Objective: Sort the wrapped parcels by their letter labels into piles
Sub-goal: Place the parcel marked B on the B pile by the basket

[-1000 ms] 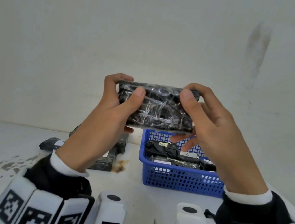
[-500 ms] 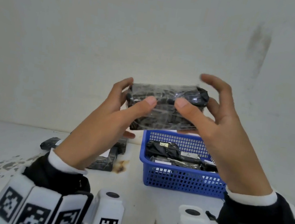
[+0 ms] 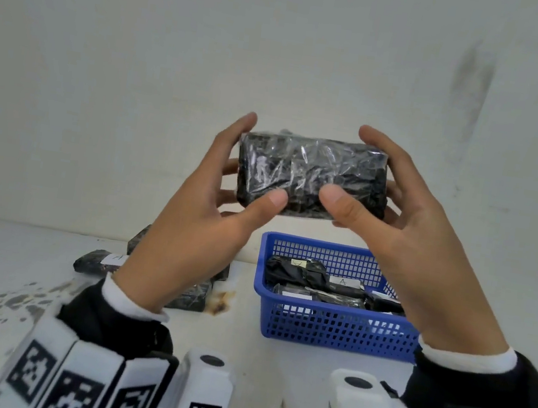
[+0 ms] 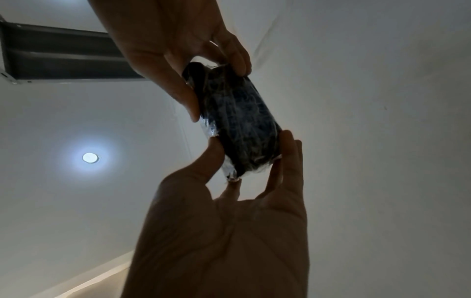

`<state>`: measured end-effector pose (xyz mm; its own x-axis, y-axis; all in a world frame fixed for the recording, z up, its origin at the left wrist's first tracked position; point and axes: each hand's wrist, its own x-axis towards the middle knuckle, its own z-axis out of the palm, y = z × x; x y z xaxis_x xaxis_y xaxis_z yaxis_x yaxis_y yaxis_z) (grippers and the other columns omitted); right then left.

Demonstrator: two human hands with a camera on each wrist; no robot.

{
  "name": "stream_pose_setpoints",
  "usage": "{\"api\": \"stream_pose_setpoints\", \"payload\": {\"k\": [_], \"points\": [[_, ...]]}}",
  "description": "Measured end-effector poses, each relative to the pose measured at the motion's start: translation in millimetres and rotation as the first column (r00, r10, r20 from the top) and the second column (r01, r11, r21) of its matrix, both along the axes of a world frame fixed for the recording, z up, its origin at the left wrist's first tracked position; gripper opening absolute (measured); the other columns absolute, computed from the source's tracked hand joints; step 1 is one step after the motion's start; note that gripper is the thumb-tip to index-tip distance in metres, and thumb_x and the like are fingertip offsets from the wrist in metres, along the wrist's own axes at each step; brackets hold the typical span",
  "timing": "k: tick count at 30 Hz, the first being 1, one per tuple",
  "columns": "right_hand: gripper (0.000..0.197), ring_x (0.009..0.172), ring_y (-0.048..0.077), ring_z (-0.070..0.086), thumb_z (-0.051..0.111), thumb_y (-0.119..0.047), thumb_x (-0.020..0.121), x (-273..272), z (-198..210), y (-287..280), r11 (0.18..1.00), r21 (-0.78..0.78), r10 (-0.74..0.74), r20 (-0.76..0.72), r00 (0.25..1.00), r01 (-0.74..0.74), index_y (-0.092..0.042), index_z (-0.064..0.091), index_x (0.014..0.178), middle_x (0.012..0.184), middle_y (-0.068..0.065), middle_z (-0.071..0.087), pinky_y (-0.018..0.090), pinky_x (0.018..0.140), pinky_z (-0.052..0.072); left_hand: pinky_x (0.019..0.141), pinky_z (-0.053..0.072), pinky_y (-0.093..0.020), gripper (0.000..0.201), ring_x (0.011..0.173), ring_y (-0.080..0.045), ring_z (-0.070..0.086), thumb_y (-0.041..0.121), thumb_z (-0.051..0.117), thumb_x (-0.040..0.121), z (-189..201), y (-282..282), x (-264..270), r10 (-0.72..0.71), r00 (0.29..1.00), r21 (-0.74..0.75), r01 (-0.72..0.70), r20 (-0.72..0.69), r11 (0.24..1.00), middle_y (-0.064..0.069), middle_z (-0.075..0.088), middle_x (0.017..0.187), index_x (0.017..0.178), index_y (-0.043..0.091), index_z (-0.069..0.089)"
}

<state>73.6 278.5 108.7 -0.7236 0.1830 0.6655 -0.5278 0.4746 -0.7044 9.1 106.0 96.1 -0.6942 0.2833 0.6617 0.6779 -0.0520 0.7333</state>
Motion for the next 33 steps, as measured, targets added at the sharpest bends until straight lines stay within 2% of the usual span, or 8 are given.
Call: {"api": "stream_pose_setpoints", "payload": {"k": [3, 6, 8, 13, 18, 25, 28, 33], "points": [[0.068, 0.089, 0.030, 0.071, 0.074, -0.060, 0.063, 0.3, 0.6, 1.9, 1.000, 0.009, 0.008, 0.009, 1.000, -0.008, -0.056, 0.053, 0.127, 0.116, -0.007, 0.068, 0.044, 0.086, 0.059, 0.089, 0.056, -0.033, 0.068, 0.104, -0.011, 0.067, 0.049, 0.067, 0.072, 1.0, -1.2, 0.9, 0.003, 0.999, -0.019, -0.003, -0.040, 1.000, 0.012, 0.059, 0.122, 0.131, 0.060, 0.036], [0.072, 0.080, 0.010, 0.071, 0.073, -0.064, 0.057, 1.0, 1.1, 2.3, 1.000, 0.016, -0.011, 0.031, 0.999, 0.010, -0.056, 0.052, 0.125, 0.111, -0.011, 0.069, 0.024, 0.069, 0.054, 0.083, 0.055, -0.024, 0.067, 0.106, -0.010, 0.065, 0.047, 0.068, 0.072, 0.3, 0.1, 0.4, 0.002, 0.998, -0.029, -0.004, -0.068, 1.000, 0.014, 0.063, 0.117, 0.130, 0.058, 0.037], [0.069, 0.072, 0.008, 0.069, 0.072, -0.066, 0.056, 1.9, 1.1, 1.3, 0.999, 0.024, -0.036, 0.043, 0.998, 0.035, -0.058, 0.051, 0.121, 0.108, -0.012, 0.069, 0.019, 0.062, 0.048, 0.083, 0.055, -0.023, 0.066, 0.105, -0.010, 0.065, 0.050, 0.068, 0.072, 0.4, 0.2, 0.5, 0.007, 0.997, -0.025, -0.009, -0.076, 1.000, 0.013, 0.065, 0.115, 0.130, 0.058, 0.037], [0.063, 0.070, 0.014, 0.069, 0.074, -0.063, 0.060, -2.6, -2.0, -2.4, 0.998, -0.003, -0.060, 0.029, 0.998, 0.060, -0.054, 0.056, 0.119, 0.100, -0.010, 0.071, 0.027, 0.064, 0.052, 0.082, 0.053, -0.019, 0.059, 0.103, -0.008, 0.066, 0.052, 0.071, 0.078, 1.2, -2.7, 1.0, 0.024, 0.998, -0.019, -0.025, -0.066, 1.000, 0.014, 0.067, 0.113, 0.128, 0.056, 0.041], [0.051, 0.058, 0.008, 0.061, 0.064, -0.054, 0.076, 2.6, 1.7, 2.5, 1.000, 0.003, 0.013, 0.031, 0.999, -0.013, -0.048, 0.059, 0.126, 0.096, -0.005, 0.070, 0.018, 0.073, 0.056, 0.102, 0.047, -0.039, 0.048, 0.100, -0.015, 0.069, 0.045, 0.056, 0.083, 3.0, -9.7, -3.2, -0.013, 0.999, 0.015, 0.013, -0.041, 1.000, 0.001, 0.070, 0.111, 0.129, 0.056, 0.046], [0.043, 0.062, 0.024, 0.062, 0.062, -0.059, 0.074, 0.2, 0.0, 5.0, 0.998, -0.048, 0.052, 0.025, 0.998, -0.050, -0.045, 0.068, 0.115, 0.097, -0.004, 0.071, 0.033, 0.072, 0.055, 0.084, 0.052, -0.029, 0.029, 0.082, -0.009, 0.066, 0.042, 0.052, 0.087, 4.4, -12.0, -3.2, -0.044, 0.999, 0.081, 0.045, -0.022, 0.996, 0.009, 0.069, 0.084, 0.115, 0.038, 0.059], [0.031, 0.064, 0.023, 0.059, 0.064, -0.056, 0.076, -1.7, -0.3, 1.8, 0.997, -0.069, 0.045, 0.019, 0.999, -0.043, -0.042, 0.070, 0.104, 0.088, -0.001, 0.069, 0.030, 0.059, 0.053, 0.079, 0.049, -0.027, 0.024, 0.077, -0.005, 0.064, 0.044, 0.055, 0.084, 4.1, -11.3, -2.5, -0.032, 0.999, 0.087, 0.032, -0.003, 0.996, 0.013, 0.068, 0.077, 0.107, 0.038, 0.059], [0.026, 0.052, 0.017, 0.047, 0.067, -0.058, 0.076, -1.1, -0.5, -3.8, 0.998, -0.060, -0.015, 0.004, 1.000, 0.015, -0.043, 0.068, 0.097, 0.074, -0.010, 0.069, 0.029, 0.050, 0.048, 0.074, 0.054, -0.032, 0.036, 0.081, -0.016, 0.072, 0.056, 0.067, 0.075, 2.7, -6.4, 2.7, 0.042, 0.999, 0.035, -0.042, -0.003, 0.999, 0.002, 0.074, 0.095, 0.106, 0.042, 0.055]]}}
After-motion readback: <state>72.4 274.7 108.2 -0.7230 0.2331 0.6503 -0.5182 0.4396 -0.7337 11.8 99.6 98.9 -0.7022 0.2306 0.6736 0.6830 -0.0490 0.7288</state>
